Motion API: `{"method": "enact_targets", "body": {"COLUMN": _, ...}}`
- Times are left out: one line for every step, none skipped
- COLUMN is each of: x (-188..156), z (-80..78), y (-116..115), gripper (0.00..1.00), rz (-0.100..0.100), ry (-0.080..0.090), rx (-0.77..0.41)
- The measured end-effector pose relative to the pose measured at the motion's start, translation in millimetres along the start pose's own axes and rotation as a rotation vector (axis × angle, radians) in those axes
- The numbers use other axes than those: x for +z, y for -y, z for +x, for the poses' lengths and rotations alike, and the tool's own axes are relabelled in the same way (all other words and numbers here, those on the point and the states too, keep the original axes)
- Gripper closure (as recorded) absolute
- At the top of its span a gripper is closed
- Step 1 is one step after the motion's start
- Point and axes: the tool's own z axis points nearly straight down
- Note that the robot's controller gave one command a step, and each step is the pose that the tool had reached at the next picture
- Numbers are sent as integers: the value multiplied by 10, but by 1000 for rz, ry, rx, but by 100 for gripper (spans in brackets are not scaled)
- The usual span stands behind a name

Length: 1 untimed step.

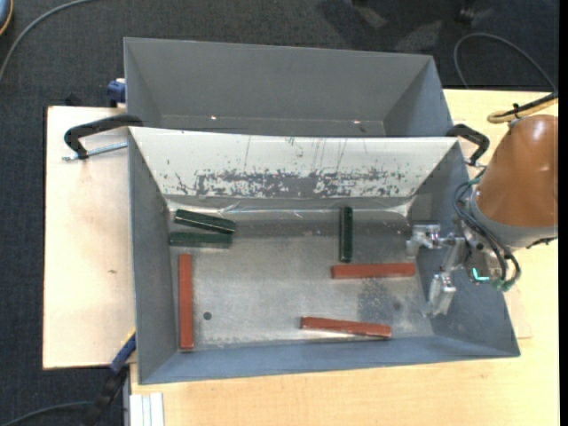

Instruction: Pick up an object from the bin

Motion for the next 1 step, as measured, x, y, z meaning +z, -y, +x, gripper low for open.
{"method": "enact_targets", "body": {"x": 674, "z": -452, "y": 1, "gripper": 0, "rz": 1, "ry": 10, "rx": -107}}
